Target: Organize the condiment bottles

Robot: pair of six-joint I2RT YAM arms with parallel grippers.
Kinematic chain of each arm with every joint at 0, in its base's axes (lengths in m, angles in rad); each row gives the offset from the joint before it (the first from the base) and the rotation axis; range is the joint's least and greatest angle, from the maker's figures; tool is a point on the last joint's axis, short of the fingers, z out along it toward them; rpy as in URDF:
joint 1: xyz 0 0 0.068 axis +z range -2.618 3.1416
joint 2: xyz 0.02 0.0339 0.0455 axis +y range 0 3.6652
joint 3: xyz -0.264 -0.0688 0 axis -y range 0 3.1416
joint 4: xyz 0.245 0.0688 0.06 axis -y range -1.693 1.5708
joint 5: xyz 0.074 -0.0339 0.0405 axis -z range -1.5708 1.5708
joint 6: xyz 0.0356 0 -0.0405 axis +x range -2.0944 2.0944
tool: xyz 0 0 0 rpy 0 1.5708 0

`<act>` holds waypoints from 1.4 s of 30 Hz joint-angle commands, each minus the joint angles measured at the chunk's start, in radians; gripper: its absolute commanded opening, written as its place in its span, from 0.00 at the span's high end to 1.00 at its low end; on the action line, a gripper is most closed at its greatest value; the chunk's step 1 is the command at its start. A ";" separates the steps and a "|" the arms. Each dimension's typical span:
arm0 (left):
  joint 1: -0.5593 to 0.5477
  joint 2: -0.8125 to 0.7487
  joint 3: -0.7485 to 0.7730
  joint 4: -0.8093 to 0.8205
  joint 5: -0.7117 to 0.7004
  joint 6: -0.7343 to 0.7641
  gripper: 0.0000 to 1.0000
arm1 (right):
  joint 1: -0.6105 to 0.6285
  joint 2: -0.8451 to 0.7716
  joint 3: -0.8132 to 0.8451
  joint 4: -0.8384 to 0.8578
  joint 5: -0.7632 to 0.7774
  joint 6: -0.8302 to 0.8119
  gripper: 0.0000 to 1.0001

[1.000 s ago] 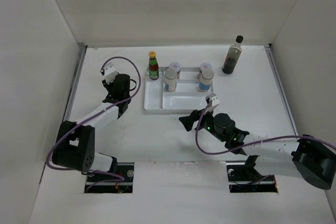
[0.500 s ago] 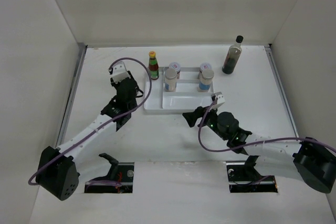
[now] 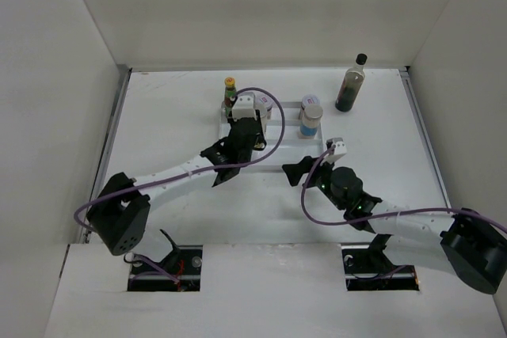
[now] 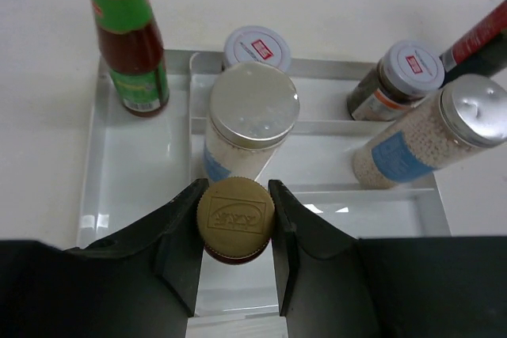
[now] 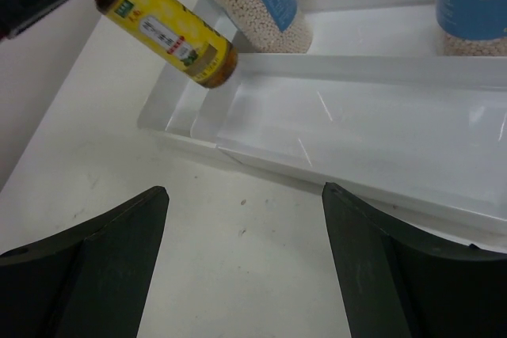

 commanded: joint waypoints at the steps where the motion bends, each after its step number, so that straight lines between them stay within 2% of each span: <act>1: -0.012 0.017 0.066 0.102 0.037 0.002 0.80 | -0.007 -0.024 -0.009 0.050 0.021 0.015 0.14; 10: -0.049 0.183 0.069 0.134 0.046 -0.004 0.79 | -0.027 -0.037 -0.019 0.049 0.028 0.023 0.12; 14: -0.055 0.221 0.053 0.148 0.046 -0.004 0.73 | -0.029 -0.048 -0.021 0.047 0.029 0.020 0.10; 16: -0.058 0.223 0.043 0.148 0.032 -0.004 0.61 | -0.030 -0.060 -0.026 0.044 0.040 0.018 0.09; 18: -0.064 0.204 0.029 0.148 0.023 -0.002 0.43 | -0.030 -0.070 -0.030 0.043 0.058 0.015 0.09; 24: -0.073 0.132 -0.006 0.158 0.010 0.004 0.20 | -0.030 -0.080 -0.032 0.043 0.084 0.009 0.13; 27: -0.078 0.066 -0.031 0.164 0.006 0.021 0.09 | -0.030 -0.105 -0.026 0.024 0.089 0.000 0.24; 29: -0.074 0.004 -0.057 0.178 0.006 0.025 0.07 | -0.029 -0.134 -0.006 -0.017 0.110 -0.008 0.42; 32: -0.054 -0.116 -0.132 0.239 0.014 0.034 0.09 | -0.021 -0.162 0.060 -0.104 0.150 -0.032 0.68; 33: -0.044 -0.157 -0.167 0.264 0.014 0.034 0.11 | -0.021 -0.162 0.089 -0.127 0.159 -0.046 0.72; 35: -0.017 -0.230 -0.241 0.310 0.006 0.025 0.13 | -0.021 -0.152 0.163 -0.178 0.182 -0.077 0.76; 37: 0.026 -0.311 -0.330 0.341 0.004 -0.001 0.14 | -0.030 -0.130 0.238 -0.221 0.202 -0.103 0.74; 39: 0.078 -0.395 -0.435 0.347 0.004 -0.070 0.14 | -0.083 -0.078 0.334 -0.255 0.219 -0.155 0.68; 42: 0.150 -0.475 -0.549 0.327 0.021 -0.160 0.12 | -0.204 0.033 0.491 -0.287 0.225 -0.251 0.48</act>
